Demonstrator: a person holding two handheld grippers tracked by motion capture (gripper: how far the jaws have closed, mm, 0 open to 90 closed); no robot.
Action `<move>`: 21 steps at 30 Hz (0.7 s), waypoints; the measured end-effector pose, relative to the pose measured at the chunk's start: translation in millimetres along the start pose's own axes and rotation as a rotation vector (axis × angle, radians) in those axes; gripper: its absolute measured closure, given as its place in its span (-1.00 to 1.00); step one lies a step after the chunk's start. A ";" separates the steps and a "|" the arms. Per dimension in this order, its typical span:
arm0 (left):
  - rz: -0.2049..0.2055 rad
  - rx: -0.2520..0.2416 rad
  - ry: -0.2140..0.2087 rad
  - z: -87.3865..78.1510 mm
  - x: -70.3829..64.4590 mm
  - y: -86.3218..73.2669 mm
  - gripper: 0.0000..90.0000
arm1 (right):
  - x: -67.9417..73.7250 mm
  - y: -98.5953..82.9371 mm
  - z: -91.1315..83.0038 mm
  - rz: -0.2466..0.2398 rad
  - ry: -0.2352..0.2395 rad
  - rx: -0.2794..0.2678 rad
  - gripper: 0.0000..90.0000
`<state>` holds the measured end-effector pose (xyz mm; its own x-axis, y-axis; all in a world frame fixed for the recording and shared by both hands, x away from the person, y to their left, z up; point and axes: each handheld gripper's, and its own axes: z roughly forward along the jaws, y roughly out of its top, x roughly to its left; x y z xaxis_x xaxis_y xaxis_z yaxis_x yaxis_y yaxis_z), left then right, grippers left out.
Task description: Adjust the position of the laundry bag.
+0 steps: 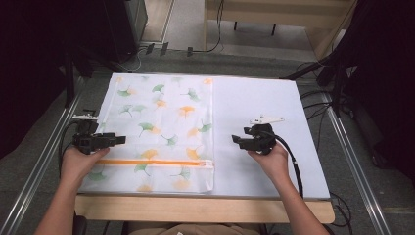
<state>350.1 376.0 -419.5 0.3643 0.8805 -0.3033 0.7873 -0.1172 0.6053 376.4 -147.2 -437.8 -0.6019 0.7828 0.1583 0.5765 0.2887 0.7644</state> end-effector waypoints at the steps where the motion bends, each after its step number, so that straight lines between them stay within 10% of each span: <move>1: 0.000 0.002 0.000 0.2 -0.1 -0.1 -0.16 | -0.3 -0.1 0.4 -0.002 0.006 0.003 -0.09; 11: -0.010 0.019 -0.018 -2.0 2.0 -1.6 -0.21 | 1.2 -0.5 3.1 -0.005 0.035 0.008 -0.39; 21: -0.001 0.006 -0.013 -3.4 1.4 -2.3 -0.09 | 4.9 2.6 -2.0 -0.035 0.013 -0.016 -0.06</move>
<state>347.2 379.0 -418.8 0.3698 0.8747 -0.3133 0.7905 -0.1190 0.6007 373.8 -143.8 -433.8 -0.6287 0.7651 0.1391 0.5458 0.3067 0.7797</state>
